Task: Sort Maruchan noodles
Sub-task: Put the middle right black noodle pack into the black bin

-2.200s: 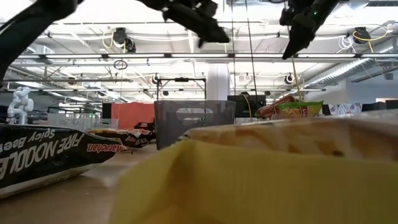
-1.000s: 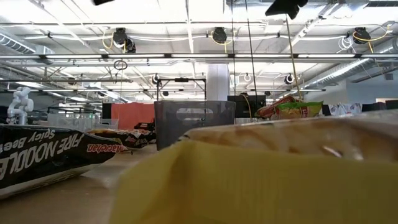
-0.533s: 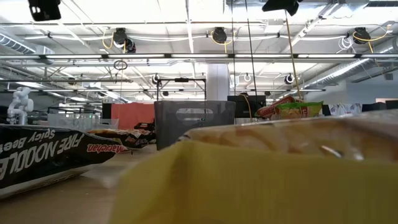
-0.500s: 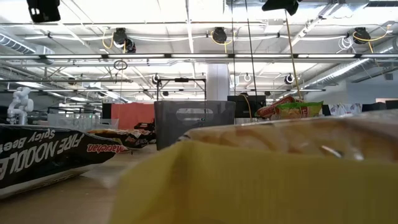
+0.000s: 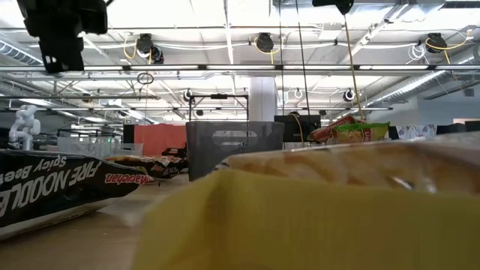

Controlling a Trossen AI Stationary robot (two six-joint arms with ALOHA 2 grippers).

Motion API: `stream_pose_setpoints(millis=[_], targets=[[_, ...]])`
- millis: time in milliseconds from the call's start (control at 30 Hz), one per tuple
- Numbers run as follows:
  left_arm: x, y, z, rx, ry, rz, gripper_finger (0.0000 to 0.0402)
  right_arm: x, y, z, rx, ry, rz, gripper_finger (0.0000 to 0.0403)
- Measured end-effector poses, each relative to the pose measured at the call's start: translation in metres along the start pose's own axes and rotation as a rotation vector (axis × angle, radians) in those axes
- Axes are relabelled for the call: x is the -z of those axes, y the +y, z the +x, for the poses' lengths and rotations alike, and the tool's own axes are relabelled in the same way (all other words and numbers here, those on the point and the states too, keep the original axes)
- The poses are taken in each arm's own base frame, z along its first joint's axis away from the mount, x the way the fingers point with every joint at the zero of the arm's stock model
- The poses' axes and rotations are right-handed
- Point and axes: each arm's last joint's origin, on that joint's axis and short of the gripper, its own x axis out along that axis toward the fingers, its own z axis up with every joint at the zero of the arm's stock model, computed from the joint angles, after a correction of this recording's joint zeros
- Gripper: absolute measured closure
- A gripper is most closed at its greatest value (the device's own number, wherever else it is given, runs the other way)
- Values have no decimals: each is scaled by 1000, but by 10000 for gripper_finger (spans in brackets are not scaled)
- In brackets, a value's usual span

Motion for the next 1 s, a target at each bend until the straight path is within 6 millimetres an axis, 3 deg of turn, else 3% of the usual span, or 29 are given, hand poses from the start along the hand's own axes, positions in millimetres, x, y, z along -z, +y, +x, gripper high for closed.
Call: stream_pose_setpoints(millis=[167, 567, 800, 1000], targets=[[6, -13, 29, 13, 38, -5, 396, 0, 3, 0, -15, -2, -54, 403], [8, -22, 62, -84, 165, -121, 391, 3, 4, 0, -22, 35, -118, 403], [8, -21, 77, -130, 236, -123, 336, 3, 4, 0, -21, 35, -117, 403], [8, -19, 91, -202, 253, 37, 304, 3, 4, 0, -21, 34, -117, 403]])
